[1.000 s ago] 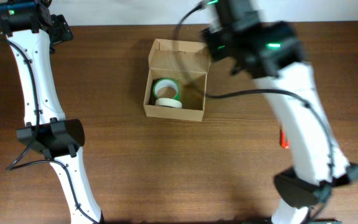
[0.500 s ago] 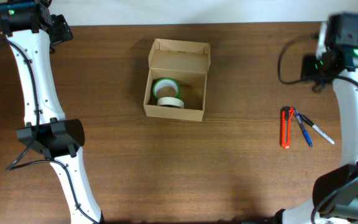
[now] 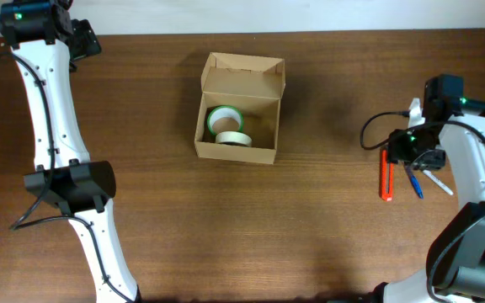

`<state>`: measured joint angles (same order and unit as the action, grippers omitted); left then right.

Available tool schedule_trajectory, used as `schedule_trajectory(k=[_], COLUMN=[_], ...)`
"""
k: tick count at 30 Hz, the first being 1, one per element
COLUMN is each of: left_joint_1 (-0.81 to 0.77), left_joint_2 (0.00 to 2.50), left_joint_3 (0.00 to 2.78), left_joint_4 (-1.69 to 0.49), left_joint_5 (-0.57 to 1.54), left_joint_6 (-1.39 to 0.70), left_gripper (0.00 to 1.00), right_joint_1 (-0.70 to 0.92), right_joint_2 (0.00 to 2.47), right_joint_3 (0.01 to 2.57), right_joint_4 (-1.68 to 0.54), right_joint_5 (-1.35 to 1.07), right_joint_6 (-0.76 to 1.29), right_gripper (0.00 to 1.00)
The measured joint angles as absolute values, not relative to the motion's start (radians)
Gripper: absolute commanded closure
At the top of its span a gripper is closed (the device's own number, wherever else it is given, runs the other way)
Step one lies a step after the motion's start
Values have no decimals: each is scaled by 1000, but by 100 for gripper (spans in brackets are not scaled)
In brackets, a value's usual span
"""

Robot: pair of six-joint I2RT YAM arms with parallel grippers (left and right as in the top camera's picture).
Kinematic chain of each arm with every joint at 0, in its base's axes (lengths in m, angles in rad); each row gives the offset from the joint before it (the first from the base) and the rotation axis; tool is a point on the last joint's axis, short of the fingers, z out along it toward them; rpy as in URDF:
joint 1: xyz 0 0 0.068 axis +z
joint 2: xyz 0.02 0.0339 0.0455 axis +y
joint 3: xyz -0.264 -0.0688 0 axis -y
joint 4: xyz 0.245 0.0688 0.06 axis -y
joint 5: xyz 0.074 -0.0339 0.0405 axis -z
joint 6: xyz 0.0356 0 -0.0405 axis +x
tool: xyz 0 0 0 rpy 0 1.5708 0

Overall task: Pack container
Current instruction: 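Move the right gripper to the red box cutter and grasp it, then lower the red box cutter into the box and open the right gripper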

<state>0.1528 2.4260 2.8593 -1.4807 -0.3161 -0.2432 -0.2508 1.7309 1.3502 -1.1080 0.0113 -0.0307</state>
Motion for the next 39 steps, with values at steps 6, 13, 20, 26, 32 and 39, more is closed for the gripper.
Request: schedule_trajectory(k=[6, 13, 20, 26, 32, 39], left_joint_1=[154, 156, 159, 160, 160, 160], left_joint_2=[2426, 2426, 2426, 2426, 2426, 2426], left_joint_3=[2859, 2859, 2859, 2859, 2859, 2859], left_joint_4=[-1481, -1481, -1481, -1481, -1481, -1481], left_joint_5=[-316, -316, -316, -316, -316, -316], left_joint_6=[-243, -244, -244, -244, -244, -244], left_gripper=[0, 0, 0, 0, 0, 0], right_joint_1=[-251, -251, -251, -251, -251, -229], right_joint_2=[1786, 1942, 2017, 2019, 2023, 2035], right_joint_3=[1324, 1322, 1324, 1333, 1346, 1536], right_joint_4=[-1040, -971, -964, -967, -980, -1140], right_joint_5=[-1, -2, -3, -2, -14, -51], right_joint_6=[-27, -26, -23, -23, -22, -22], right_gripper=[40, 40, 73, 96, 96, 96])
